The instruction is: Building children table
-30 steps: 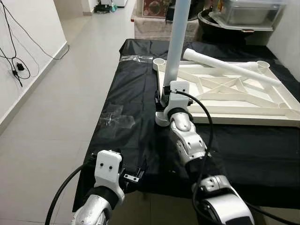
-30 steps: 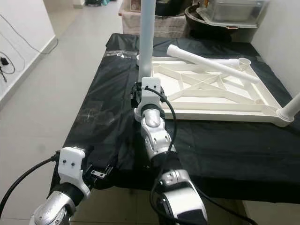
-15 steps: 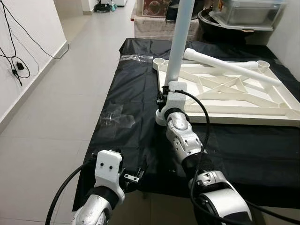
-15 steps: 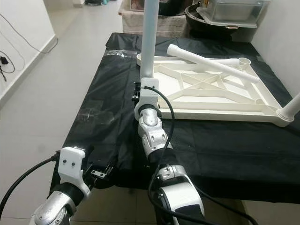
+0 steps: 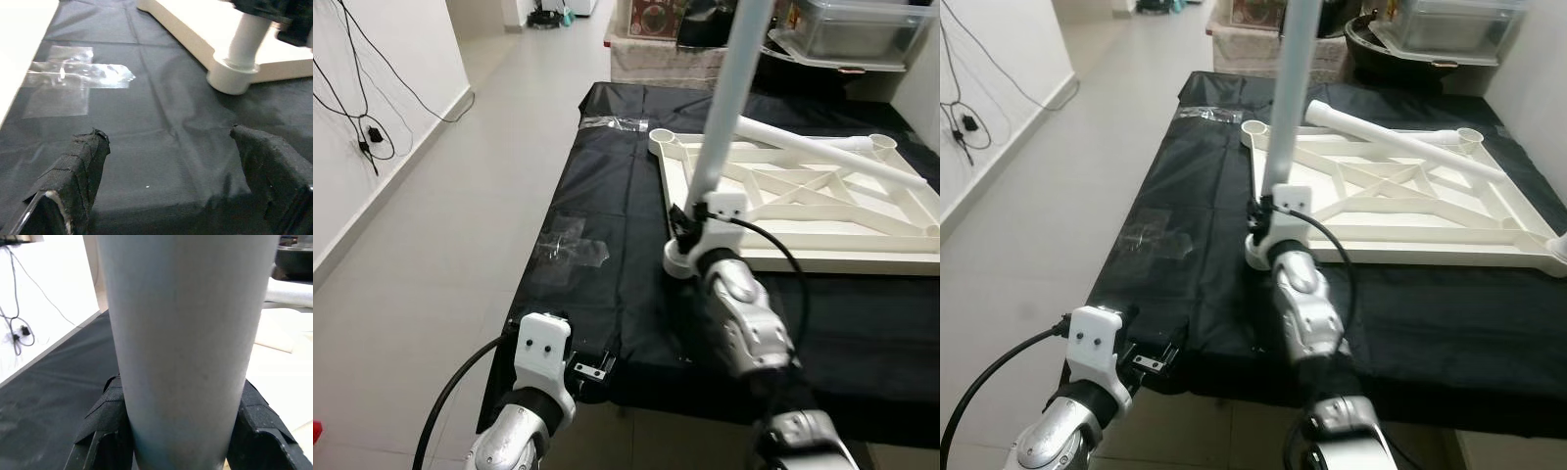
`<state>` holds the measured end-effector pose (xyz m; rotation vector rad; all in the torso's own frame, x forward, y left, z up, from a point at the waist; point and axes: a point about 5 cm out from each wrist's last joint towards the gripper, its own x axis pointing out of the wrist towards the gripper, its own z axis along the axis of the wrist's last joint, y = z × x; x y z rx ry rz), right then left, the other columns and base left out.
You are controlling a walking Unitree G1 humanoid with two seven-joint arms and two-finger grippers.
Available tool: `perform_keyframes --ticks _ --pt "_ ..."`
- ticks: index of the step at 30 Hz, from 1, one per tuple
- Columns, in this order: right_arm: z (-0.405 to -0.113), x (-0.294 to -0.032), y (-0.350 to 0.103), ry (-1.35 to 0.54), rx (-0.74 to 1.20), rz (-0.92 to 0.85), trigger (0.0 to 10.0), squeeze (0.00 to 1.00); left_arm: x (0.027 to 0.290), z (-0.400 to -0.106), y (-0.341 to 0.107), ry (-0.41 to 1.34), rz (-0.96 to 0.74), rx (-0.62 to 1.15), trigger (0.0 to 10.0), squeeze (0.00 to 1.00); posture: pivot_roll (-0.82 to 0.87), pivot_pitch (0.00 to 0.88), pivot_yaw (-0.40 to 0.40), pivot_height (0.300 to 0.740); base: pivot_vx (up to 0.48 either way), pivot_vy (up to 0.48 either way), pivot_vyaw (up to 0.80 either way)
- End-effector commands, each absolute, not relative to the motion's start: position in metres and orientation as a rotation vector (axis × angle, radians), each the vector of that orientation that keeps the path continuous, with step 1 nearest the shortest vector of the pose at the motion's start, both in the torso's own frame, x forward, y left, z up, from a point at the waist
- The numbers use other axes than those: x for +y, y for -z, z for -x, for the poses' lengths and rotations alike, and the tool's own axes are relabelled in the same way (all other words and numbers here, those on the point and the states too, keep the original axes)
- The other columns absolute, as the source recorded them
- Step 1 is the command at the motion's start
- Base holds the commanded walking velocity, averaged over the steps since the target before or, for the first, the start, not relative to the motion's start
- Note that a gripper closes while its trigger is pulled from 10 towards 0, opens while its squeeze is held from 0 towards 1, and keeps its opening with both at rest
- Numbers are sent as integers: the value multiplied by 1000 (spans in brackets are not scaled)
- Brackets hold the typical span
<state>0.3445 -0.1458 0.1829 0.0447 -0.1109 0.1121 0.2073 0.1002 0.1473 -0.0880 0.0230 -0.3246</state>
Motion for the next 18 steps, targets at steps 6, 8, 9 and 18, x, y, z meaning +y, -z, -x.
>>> perform_keyframes --ticks 6,8,9,18 --pt "-325 -181 -181 -73 -103 -68 0 0 102 -207 -143 336 92 44 10000 0 153 124 -29 740 0 0 0" --pt "-316 -191 -180 -81 -97 -68 0 0 103 -207 -142 339 90 45 10000 0 150 123 -23 740 0 0 0" --pt "-310 -196 -180 -90 -92 -66 0 0 103 -207 -142 340 89 46 10000 0 150 123 -23 740 0 0 0" --pt "-277 -244 -170 -51 -27 -4 0 0 105 -207 -141 345 83 51 10000 0 147 113 -9 740 0 0 0"
